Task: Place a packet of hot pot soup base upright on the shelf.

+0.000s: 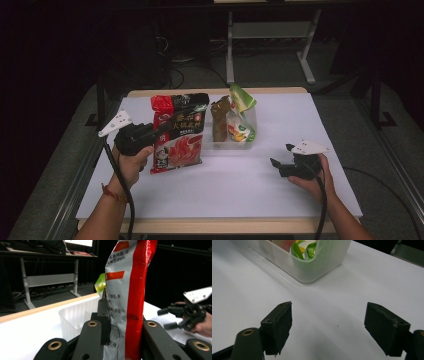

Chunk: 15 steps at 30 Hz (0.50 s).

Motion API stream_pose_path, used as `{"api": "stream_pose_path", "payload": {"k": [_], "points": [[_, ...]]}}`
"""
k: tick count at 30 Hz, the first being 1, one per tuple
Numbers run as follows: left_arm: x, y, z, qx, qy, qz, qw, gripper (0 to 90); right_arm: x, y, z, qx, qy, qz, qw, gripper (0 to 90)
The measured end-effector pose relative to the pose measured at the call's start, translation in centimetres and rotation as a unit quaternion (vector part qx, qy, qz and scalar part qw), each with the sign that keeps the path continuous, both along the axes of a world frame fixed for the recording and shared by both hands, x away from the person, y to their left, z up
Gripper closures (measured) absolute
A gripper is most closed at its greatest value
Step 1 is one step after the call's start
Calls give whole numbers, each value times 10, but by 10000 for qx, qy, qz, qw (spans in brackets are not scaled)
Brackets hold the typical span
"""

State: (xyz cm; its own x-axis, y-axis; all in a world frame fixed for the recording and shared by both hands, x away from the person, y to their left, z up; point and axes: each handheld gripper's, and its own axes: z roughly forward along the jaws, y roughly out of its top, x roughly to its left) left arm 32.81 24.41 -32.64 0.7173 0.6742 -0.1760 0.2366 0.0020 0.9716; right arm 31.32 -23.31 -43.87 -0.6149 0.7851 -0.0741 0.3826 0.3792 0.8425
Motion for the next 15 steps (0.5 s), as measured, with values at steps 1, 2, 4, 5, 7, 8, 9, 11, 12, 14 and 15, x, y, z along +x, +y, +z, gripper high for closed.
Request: {"api": "stream_pose_path", "payload": {"k": [1, 2, 4, 5, 7, 8, 9, 11, 12, 14, 15], "points": [[1, -2, 1, 19, -14, 46, 10000, 767, 0, 0, 0, -7, 1, 4, 10000, 219], [3, -4, 2, 67, -41, 104, 9999, 767, 0, 1, 0, -9, 0, 6, 10000, 219], [7, -9, 4, 106, -58, 204, 9997, 767, 0, 1, 0, -17, -15, 19, 10000, 220], [9, -11, 5, 134, -78, 259, 9995, 767, 0, 1, 0, -21, -19, 26, 10000, 220], [13, -14, 7, 121, -73, 370, 9992, 767, 0, 2, 0, -25, -38, 43, 10000, 222], [15, -16, 7, 135, -97, 433, 9989, 767, 0, 2, 0, -19, -44, 49, 10000, 222], [17, -17, 7, 138, -102, 482, 9987, 767, 0, 3, 0, -15, -45, 60, 10000, 222], [21, -21, 8, 185, -112, 600, 9980, 766, 0, 3, 0, -31, -46, 76, 10000, 222], [23, -22, 8, 187, -100, 645, 9977, 766, 0, 3, 0, -16, -43, 78, 10000, 222], [27, -23, 8, 156, -90, 695, 9974, 766, 0, 3, -1, -16, -35, 83, 10000, 222], [29, -24, 8, 143, -95, 729, 9972, 766, -1, 3, -1, -23, -40, 92, 9999, 222]]}}
